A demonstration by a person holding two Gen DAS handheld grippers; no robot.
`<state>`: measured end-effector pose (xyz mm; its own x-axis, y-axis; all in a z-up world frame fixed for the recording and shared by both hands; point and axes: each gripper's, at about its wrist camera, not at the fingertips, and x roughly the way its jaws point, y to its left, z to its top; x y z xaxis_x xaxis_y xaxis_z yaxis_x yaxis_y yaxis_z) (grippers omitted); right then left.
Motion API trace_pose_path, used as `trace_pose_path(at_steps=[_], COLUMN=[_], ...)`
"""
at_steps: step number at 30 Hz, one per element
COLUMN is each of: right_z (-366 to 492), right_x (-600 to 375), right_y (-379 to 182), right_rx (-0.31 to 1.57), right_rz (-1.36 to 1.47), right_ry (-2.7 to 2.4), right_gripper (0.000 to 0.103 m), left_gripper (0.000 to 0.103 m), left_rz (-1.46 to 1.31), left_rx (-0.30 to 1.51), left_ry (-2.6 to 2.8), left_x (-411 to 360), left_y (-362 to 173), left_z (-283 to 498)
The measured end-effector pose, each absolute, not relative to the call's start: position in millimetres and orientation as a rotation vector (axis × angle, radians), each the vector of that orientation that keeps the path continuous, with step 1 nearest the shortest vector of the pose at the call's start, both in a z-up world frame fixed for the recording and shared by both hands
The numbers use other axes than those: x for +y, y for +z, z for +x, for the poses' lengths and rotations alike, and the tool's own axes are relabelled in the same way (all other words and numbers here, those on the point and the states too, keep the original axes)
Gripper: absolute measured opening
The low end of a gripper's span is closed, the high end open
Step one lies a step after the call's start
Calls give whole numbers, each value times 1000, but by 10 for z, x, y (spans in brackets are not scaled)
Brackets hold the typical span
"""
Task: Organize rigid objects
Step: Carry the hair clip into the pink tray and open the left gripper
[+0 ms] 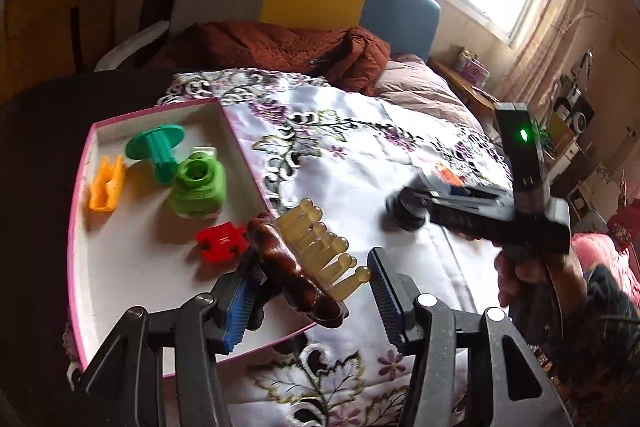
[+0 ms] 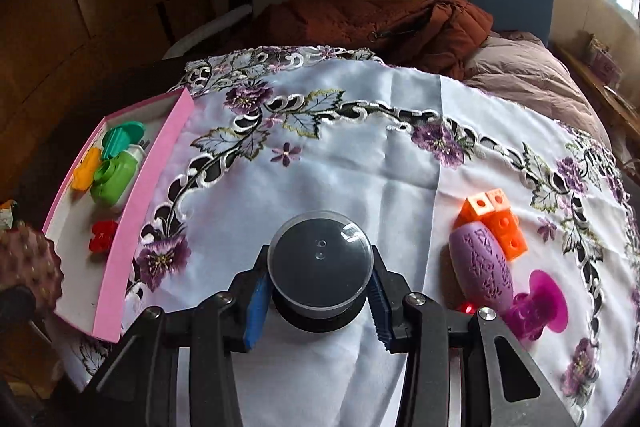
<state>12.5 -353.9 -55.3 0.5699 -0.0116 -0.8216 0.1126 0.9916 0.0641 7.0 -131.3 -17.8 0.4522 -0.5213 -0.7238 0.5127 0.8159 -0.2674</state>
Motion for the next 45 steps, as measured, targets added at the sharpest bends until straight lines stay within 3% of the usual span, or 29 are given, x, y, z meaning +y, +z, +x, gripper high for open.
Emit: trace_pose_path(at_steps=[15, 35, 45], right_z=[135, 141, 141], right_x=[-3547, -3531, -3527], right_y=[-635, -644, -652], right_rx=[983, 983, 982], right_rz=[93, 60, 54], right_ry=[-88, -87, -89], right_gripper=[44, 44, 44], left_gripper=[55, 55, 57], left_rz=[-176, -224, -210], left_rx=[966, 1038, 1024], left_ry=[-363, -331, -293], left_x=[-292, -607, -582], left_y=[-381, -773, -724], left_z=[570, 1661, 1663])
